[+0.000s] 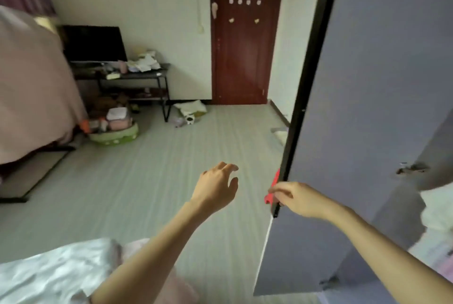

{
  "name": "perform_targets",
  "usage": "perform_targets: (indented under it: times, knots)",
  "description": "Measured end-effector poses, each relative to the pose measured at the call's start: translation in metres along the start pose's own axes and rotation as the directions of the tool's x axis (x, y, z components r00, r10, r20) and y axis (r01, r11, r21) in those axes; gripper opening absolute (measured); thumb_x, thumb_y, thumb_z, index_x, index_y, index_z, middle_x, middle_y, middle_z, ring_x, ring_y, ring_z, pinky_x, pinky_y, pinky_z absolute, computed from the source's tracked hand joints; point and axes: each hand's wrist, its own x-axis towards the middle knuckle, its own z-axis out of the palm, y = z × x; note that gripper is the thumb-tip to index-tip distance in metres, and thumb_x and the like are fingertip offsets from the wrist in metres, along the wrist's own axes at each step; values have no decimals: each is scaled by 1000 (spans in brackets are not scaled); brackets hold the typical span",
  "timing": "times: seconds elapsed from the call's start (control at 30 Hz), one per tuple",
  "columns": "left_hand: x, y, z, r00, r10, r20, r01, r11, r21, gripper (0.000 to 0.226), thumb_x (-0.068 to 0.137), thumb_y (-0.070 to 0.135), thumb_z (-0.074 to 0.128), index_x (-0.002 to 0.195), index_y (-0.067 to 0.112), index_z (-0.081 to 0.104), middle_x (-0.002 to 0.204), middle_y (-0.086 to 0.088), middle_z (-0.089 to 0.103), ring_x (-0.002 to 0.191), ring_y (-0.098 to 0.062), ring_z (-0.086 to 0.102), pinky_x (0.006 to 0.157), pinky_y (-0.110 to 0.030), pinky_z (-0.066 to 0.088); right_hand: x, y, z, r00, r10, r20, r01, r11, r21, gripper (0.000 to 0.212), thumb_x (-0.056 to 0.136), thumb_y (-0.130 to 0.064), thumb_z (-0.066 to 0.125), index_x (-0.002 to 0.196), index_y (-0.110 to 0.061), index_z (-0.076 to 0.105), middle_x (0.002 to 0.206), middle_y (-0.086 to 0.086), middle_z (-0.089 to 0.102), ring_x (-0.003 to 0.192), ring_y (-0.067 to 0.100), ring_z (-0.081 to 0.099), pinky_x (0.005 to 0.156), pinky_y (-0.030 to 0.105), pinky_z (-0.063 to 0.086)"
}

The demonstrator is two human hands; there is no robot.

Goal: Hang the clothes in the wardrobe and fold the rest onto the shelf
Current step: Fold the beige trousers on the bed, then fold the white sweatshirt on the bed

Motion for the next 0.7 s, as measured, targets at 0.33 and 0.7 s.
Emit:
perform_targets:
  times: [0.33, 0.7]
  knots:
    - [-59, -216, -88, 852, -472, -226, 499, 863, 81, 36, 95, 28, 44, 130, 23, 51, 133, 2, 53, 118, -19, 53, 98, -36, 42, 197, -186, 122, 898, -350, 267, 360, 933, 13, 30, 97, -25, 43, 121, -19, 60, 119, 0, 63, 107, 14, 58, 89, 22, 41]
    - [36, -374, -138, 609, -667, -429, 746, 666, 25, 38, 96, 28, 45, 133, 23, 48, 136, 0, 50, 121, -20, 49, 100, -38, 42, 434, -314, 156, 797, -542, 266, 535, 838, 106, 28, 96, -18, 43, 117, -14, 61, 114, 5, 65, 108, 20, 58, 85, 23, 41]
